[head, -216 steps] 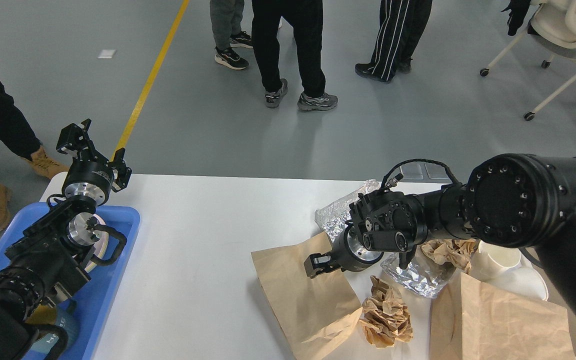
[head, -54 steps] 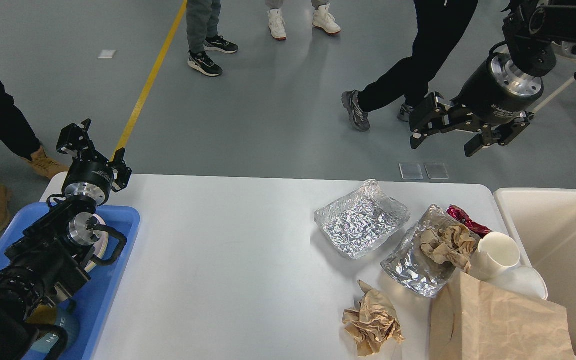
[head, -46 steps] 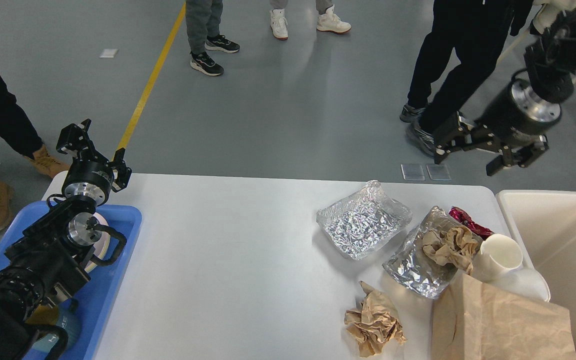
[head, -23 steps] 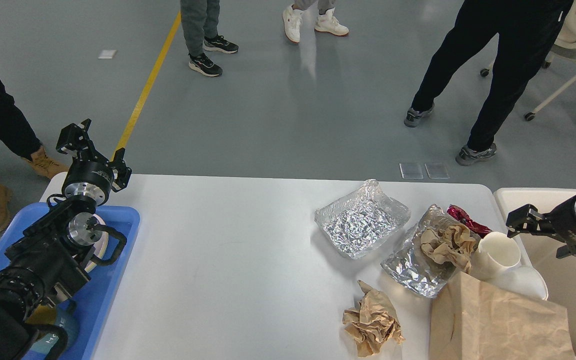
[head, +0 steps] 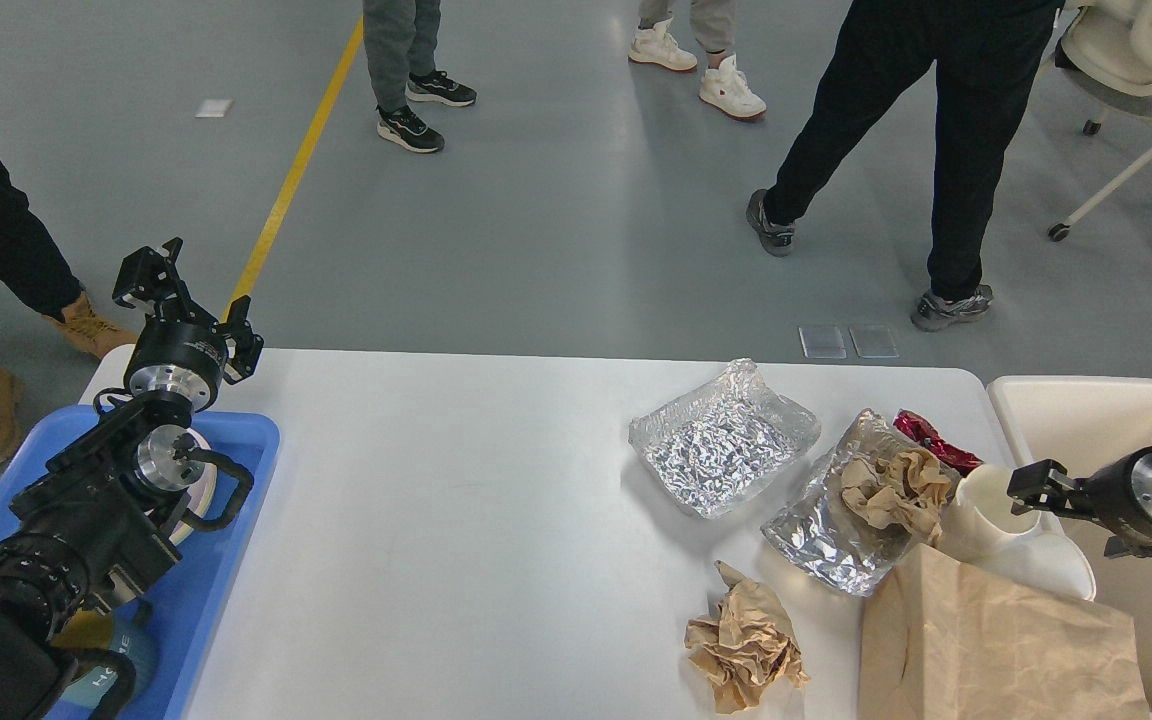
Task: Tidy desktop
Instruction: 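Lower the right gripper to the white paper cup near the bin, then grasp the white paper cup and drop it into the white bin, then move the right gripper to the foil-wrapped item and grasp it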
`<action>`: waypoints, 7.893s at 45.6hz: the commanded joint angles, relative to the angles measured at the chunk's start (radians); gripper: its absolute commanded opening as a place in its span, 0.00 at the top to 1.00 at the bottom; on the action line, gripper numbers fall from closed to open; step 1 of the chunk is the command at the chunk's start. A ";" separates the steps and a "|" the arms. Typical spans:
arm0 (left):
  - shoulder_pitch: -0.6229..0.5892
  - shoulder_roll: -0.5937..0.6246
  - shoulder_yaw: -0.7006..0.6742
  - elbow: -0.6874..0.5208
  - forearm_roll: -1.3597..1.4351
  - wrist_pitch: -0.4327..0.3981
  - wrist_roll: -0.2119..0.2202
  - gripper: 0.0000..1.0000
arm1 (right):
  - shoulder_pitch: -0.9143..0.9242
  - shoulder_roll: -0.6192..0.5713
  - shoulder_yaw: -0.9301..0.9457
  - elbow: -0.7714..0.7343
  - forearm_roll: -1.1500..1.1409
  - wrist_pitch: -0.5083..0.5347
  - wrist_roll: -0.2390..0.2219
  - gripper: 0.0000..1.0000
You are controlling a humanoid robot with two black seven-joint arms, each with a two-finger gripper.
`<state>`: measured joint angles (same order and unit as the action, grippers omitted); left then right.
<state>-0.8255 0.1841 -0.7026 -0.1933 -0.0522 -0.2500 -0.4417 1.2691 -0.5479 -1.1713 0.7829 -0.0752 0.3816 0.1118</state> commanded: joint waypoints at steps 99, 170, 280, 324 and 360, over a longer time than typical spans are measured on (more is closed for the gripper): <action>0.000 0.000 0.000 0.000 0.000 0.000 0.000 0.04 | 0.233 -0.147 0.084 0.142 -0.002 0.040 0.002 0.00; 0.000 0.000 0.000 0.000 0.000 0.000 0.000 0.04 | 0.003 -0.055 0.099 -0.024 -0.003 0.048 -0.001 0.00; 0.000 0.000 0.000 0.000 0.000 0.000 0.000 0.04 | 0.455 -0.363 0.193 0.007 0.006 0.108 -0.024 1.00; 0.000 0.000 0.000 0.000 0.000 0.000 0.000 0.04 | -0.197 -0.170 0.219 -0.140 0.127 -0.193 -0.023 0.00; 0.000 0.000 0.000 0.000 0.000 0.000 0.001 0.04 | 0.690 0.221 -0.001 0.142 0.132 0.483 -0.023 0.00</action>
<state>-0.8253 0.1840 -0.7026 -0.1932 -0.0522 -0.2500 -0.4411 1.8376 -0.3840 -1.1669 0.8569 0.0569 0.7651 0.0894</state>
